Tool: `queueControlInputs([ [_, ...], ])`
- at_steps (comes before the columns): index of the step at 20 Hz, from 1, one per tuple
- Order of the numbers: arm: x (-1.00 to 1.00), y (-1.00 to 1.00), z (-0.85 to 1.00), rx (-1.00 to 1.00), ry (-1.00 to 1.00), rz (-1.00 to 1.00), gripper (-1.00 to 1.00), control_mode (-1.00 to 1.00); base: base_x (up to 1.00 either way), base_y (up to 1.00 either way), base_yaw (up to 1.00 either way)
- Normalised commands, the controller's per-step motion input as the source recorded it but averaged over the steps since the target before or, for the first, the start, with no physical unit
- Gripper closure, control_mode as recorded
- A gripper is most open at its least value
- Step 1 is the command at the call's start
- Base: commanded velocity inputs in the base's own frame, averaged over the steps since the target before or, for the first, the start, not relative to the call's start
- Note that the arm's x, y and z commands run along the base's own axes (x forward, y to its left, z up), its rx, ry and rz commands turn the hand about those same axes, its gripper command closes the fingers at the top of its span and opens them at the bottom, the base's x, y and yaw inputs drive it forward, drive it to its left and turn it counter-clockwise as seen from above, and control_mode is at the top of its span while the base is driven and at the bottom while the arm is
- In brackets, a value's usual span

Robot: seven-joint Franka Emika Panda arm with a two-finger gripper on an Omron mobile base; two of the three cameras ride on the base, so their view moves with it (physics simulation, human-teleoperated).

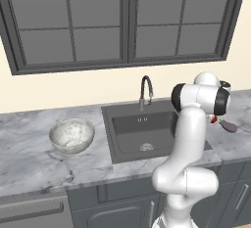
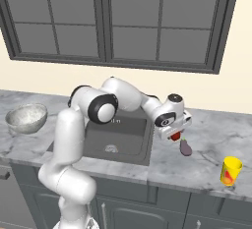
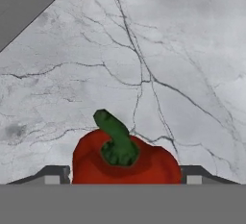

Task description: Remove the eggplant and bell pepper from the sink. Then move the bowl and cup from the counter to the sink for washing.

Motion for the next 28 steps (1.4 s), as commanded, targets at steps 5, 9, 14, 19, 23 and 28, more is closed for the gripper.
queueControlInputs([
  [5, 0.00, -0.07, 0.00, 0.00, 0.01, 0.00, -1.00, -1.00, 0.00, 0.00, 0.00],
  [9, 0.00, -0.03, 0.08, 0.02, 0.00, 0.00, -1.00, -1.00, 0.00, 0.00, 0.00],
  [14, -0.03, -0.03, 0.28, 0.05, 0.00, 0.00, -1.00, -1.00, 0.00, 0.00, 0.00],
  [19, -0.12, -0.04, 0.35, 0.04, 0.00, 0.00, -1.00, -1.00, 0.00, 0.00, 0.00],
  [23, -0.19, -0.06, 0.34, 0.00, 0.00, 0.00, -1.00, -1.00, 0.00, 0.00, 0.00],
  [28, -0.24, -0.05, 0.32, 0.00, 0.00, -0.04, -1.00, -1.00, 0.00, 0.00, 0.00],
])
